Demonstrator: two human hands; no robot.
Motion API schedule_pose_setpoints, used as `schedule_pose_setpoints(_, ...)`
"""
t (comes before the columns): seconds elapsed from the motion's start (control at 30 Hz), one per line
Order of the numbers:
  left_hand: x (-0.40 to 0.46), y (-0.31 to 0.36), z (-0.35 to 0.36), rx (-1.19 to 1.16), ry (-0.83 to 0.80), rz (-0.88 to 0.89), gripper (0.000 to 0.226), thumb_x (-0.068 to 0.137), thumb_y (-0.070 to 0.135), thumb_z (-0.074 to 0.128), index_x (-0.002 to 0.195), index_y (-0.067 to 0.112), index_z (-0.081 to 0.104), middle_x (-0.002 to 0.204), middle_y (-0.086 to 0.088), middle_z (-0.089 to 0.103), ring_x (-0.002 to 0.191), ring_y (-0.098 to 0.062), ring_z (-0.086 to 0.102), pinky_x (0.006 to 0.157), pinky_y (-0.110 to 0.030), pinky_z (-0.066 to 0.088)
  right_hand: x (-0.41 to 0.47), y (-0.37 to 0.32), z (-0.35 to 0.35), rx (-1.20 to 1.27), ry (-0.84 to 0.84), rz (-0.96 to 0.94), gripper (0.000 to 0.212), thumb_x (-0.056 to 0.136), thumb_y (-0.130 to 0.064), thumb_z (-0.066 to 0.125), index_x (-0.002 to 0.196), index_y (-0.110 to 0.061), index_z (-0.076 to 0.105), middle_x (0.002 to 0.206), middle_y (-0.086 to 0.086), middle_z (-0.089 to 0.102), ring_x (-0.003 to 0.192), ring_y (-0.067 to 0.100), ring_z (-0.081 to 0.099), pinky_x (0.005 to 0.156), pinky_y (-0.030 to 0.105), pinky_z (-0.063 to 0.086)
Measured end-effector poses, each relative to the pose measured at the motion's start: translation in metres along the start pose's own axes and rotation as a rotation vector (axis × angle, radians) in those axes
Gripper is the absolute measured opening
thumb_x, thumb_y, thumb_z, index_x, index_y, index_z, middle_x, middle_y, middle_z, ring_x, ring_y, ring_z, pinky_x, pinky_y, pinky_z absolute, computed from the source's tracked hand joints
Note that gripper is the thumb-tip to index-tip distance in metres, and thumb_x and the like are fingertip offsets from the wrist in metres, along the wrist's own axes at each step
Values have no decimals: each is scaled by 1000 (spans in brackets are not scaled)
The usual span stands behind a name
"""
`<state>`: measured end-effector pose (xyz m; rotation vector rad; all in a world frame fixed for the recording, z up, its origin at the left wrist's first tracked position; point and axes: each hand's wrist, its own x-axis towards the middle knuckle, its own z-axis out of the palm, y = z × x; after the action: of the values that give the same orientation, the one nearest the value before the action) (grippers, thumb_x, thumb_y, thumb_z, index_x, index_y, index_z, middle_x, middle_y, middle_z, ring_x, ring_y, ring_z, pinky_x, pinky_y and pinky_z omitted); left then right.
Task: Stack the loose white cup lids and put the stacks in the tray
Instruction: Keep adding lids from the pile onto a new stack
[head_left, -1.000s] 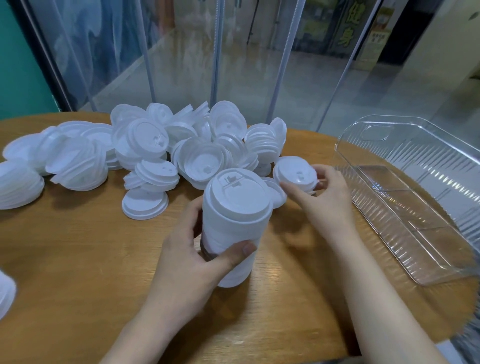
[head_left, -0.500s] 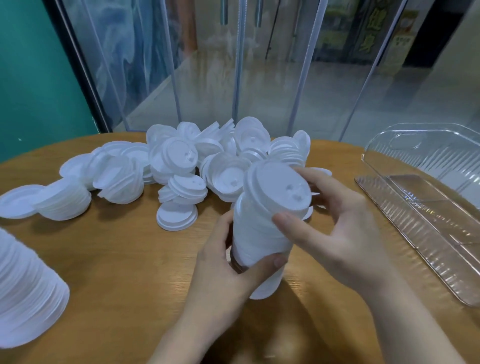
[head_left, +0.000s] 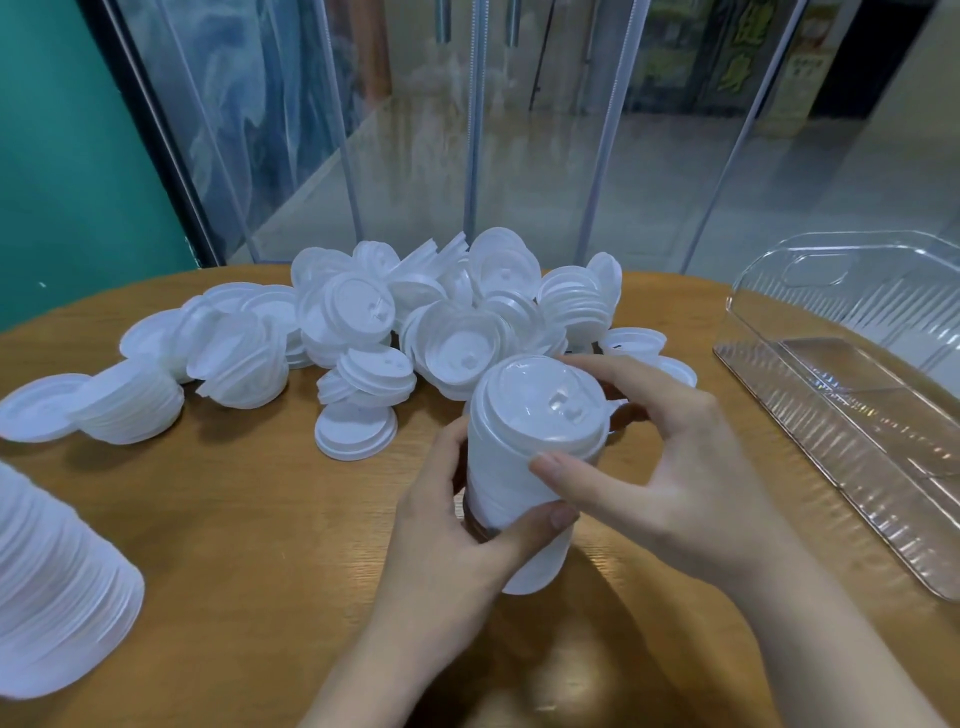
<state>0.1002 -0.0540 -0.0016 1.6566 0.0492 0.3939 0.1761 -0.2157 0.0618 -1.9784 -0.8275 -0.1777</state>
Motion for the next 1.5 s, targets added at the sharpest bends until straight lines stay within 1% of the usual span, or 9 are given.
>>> schedule_pose_setpoints(0.23,0,2,1,-6,5,9,73,65,44,88,132,36,60,123,13,72,114,-7,68,88,-17,52,-4,5,0,-11,-33,-14,68,69,-62,76,130,-35,63,119,-23,69,115,7,64,87,21,49)
schedule_pose_setpoints(0.37,1,1,1,7,4,15,73,63,49,88,130,42,60,124,16,71,116,-6,66,90,-19,53,-1,15,-8,162,-76,79,92,64,-73,74,144,-34,53,128,-14,67,120,12,63,93,30,52)
schedule_pose_setpoints(0.43,1,0,1,3,8,9,73,61,50,88,128,42,60,122,18,71,114,-4,66,89,-16,51,2,30,-16,244,7,107,80,73,-75,67,139,-31,58,125,-10,68,116,15,64,90,28,52)
schedule_pose_setpoints(0.57,2,-1,2,4,1,3,73,60,50,87,127,41,61,121,18,72,113,-3,66,86,-11,49,14,82,-18,-19,94,188,52,83,-54,75,129,-31,66,125,-20,66,118,2,60,94,22,49)
schedule_pose_setpoints(0.73,1,1,1,2,16,3,72,58,50,86,125,40,61,118,20,72,111,-1,66,84,-9,49,27,133,2,-214,-67,264,74,75,-72,71,138,-35,60,141,-20,57,137,4,47,112,42,45)
schedule_pose_setpoints(0.9,1,0,0,22,14,4,74,60,53,87,128,38,61,121,18,71,115,-4,66,88,-12,49,37,149,16,-377,-132,265,57,85,-59,67,138,-39,60,135,-18,61,128,10,51,106,43,47)
schedule_pose_setpoints(1.07,1,0,0,26,13,8,72,60,51,87,127,44,60,121,21,71,114,-1,65,88,-11,48,37,130,11,-228,28,358,24,97,-28,65,121,-26,65,97,-8,71,91,17,65,73,25,52)
schedule_pose_setpoints(1.27,1,1,-1,31,-1,1,77,60,52,86,130,41,58,122,23,70,114,1,64,88,-10,48,30,118,1,-81,130,444,45,96,-22,69,139,-29,56,108,-3,69,94,13,65,75,14,47)
schedule_pose_setpoints(1.5,1,1,-1,31,-1,3,80,60,54,86,133,39,58,122,22,70,114,0,65,88,-10,49,19,115,-1,-203,20,537,81,74,-48,88,143,-24,54,129,-9,59,121,13,56,105,38,48)
